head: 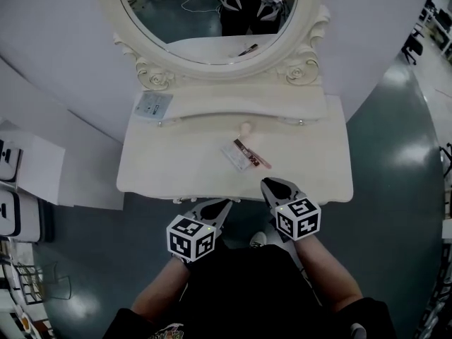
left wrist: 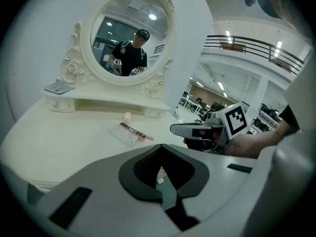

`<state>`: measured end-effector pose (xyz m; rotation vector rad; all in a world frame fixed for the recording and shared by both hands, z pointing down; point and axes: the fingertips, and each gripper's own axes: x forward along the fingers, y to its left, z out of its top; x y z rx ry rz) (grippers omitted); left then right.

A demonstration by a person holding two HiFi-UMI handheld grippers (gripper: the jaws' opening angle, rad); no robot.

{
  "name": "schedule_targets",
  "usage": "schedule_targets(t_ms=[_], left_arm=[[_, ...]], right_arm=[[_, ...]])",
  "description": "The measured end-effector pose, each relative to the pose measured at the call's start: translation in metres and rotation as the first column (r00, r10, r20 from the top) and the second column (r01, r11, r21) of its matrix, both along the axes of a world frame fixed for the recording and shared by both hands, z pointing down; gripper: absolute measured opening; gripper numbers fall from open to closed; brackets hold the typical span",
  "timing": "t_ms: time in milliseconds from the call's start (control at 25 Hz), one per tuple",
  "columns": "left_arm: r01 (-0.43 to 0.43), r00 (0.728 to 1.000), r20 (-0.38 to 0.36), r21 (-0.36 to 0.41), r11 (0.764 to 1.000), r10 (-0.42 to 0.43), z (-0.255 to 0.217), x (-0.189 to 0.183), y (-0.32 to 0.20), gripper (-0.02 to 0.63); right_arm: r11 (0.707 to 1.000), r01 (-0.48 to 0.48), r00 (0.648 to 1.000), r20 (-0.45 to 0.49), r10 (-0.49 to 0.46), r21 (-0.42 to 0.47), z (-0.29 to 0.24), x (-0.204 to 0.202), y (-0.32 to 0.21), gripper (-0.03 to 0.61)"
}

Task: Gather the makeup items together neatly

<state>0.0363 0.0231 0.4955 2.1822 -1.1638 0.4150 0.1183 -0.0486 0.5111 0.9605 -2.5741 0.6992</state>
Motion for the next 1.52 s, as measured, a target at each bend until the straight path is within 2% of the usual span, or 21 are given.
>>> schedule_targets(t_ms=[160, 240, 400, 600, 840, 1160, 1320, 1520], left_arm=[[-0.051, 0.999, -0.003, 0.000, 0.999, 0.051, 0.004, 0.002, -0.016, 0.009], [-0.076, 0.997, -0.002, -0.008, 0.997, 0.076, 0.008, -0.001, -0.021, 0.009], [-0.114, 0.994, -0.007, -0.027, 0.993, 0.113, 0.010, -0.014, -0.030, 0.009], [-0.136, 0.991, -0.027, -0.057, 0.989, 0.134, 0.013, -0.040, -0.037, 0.009], [-0.144, 0.989, -0.051, -0.086, 0.986, 0.140, 0.023, -0.064, -0.043, 0.009], [-0.173, 0.983, -0.078, -0.104, 0.979, 0.165, 0.029, -0.076, -0.045, 0.009], [-0.186, 0.981, -0.081, -0.108, 0.977, 0.178, 0.031, -0.082, -0.047, 0.009], [-0.213, 0.975, -0.083, -0.108, 0.971, 0.204, 0.031, -0.081, -0.048, 0.009]], right_arm=[[1.000, -0.006, 0.996, -0.093, 0.008, 0.014, 0.023, -0.006, -0.017, 0.056], [1.000, 0.006, 0.987, -0.159, -0.002, 0.027, 0.036, -0.012, -0.025, 0.116], [0.999, 0.012, 0.960, -0.279, -0.001, 0.037, 0.060, -0.019, -0.047, 0.117], [1.000, 0.010, 0.929, -0.369, -0.010, -0.001, 0.085, -0.027, -0.068, 0.117], [0.999, 0.030, 0.900, -0.435, -0.043, -0.036, 0.107, -0.035, -0.077, 0.123], [0.994, 0.061, 0.857, -0.506, -0.096, -0.086, 0.124, -0.040, -0.078, 0.120], [0.995, 0.036, 0.868, -0.490, -0.079, -0.096, 0.123, -0.043, -0.075, 0.101], [0.997, -0.042, 0.899, -0.437, 0.013, -0.057, 0.111, -0.040, -0.075, 0.097]])
